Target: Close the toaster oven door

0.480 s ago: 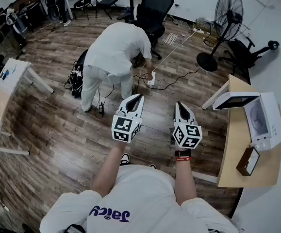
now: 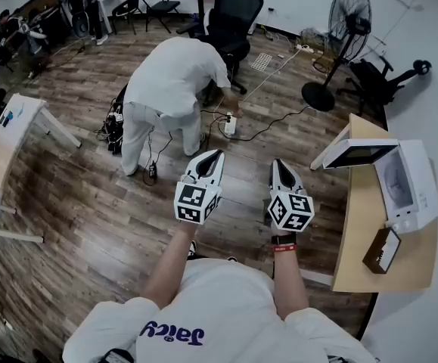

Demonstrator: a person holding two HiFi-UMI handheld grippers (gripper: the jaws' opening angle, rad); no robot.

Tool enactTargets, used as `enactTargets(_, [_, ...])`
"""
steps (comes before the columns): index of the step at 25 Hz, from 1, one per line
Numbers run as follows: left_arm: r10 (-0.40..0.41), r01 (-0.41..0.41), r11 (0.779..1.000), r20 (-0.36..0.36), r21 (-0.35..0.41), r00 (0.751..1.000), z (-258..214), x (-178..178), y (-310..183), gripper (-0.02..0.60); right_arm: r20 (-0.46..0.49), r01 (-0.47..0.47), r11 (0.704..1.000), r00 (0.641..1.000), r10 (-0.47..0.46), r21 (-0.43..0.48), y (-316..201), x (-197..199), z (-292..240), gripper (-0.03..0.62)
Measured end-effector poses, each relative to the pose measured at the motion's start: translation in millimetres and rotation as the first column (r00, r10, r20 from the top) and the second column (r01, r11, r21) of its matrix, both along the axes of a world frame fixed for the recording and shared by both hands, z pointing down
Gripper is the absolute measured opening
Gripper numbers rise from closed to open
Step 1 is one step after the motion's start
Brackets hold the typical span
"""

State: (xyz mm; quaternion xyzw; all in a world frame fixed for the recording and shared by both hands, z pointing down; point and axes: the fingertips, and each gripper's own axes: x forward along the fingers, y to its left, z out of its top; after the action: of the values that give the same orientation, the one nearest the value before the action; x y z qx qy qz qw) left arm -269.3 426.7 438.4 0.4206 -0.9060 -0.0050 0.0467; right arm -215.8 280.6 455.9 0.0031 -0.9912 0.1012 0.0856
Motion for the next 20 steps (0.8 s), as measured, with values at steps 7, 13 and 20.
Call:
enactTargets(7, [0.055, -0.055, 0.998, -0.023, 0.007, 0.998, 5.7, 37.2, -48.1, 0.025, -0.031, 0.029, 1.0, 0.999, -0.029, 0.003, -24.4, 31.5, 9.4, 0.012])
enactTargets(13, [0.141, -0.142, 0.989, -0.025, -0.04, 0.99, 9.1, 63.6, -96.8, 0.025, -0.015, -0.018, 0.998, 1.0, 0.018, -0.059, -61.8, 55.4, 17.6, 0.011])
enactTargets(20, [0.26, -0.261, 0.964, -0.021, -0.047, 0.965, 2.1, 70.5, -153.7, 0.025, -0.013, -0.097, 0.993, 0.995, 0.097, -0.071, -103.4, 62.3, 13.2, 0.003])
